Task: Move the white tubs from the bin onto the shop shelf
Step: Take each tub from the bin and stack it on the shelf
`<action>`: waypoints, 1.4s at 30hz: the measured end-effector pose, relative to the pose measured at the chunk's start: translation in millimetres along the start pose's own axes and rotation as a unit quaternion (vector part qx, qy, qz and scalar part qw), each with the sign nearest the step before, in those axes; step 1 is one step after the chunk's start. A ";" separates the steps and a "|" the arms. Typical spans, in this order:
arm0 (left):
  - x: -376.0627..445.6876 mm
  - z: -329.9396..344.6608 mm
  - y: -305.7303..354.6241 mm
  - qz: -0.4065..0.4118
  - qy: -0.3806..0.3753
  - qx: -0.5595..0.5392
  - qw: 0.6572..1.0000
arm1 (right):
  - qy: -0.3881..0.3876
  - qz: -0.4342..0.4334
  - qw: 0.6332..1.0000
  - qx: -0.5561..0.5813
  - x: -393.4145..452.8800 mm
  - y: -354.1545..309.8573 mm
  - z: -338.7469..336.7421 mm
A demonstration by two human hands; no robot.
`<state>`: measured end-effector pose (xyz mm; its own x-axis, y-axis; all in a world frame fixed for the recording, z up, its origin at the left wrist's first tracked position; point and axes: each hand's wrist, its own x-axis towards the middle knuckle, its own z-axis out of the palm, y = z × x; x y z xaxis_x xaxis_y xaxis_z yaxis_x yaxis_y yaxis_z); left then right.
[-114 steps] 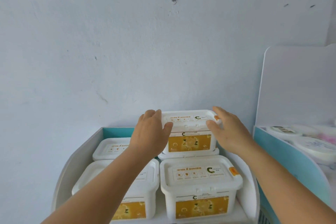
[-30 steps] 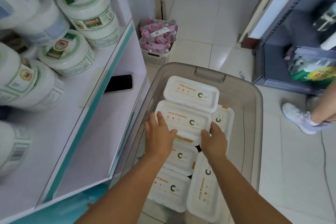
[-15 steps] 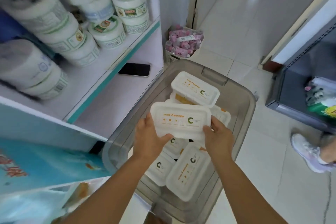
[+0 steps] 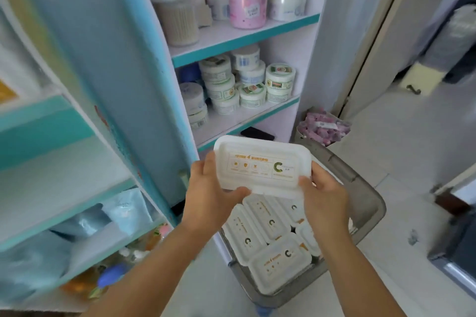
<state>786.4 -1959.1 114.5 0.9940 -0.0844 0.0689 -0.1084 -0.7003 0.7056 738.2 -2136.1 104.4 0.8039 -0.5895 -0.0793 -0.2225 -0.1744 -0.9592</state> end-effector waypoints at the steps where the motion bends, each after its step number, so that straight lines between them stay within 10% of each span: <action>1: -3.9 -14.7 3.1 -0.001 0.011 -0.008 1.000 | -0.013 -0.015 1.000 0.013 -5.3 -13.1 2.3; 24: -114.7 -348.2 -46.2 0.013 0.296 -0.021 0.955 | -0.172 -0.285 0.932 0.140 -191.1 -237.9 144.6; 42: -107.4 -494.2 -118.0 -0.044 0.392 0.004 0.919 | -0.224 -0.337 0.909 0.102 -251.8 -336.7 297.4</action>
<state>698.0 -1517.2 372.3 0.7017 0.5067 0.5010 -0.0244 -0.6856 0.7276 774.7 -1694.4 366.5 0.8737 -0.0148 0.4862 0.4738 -0.2004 -0.8575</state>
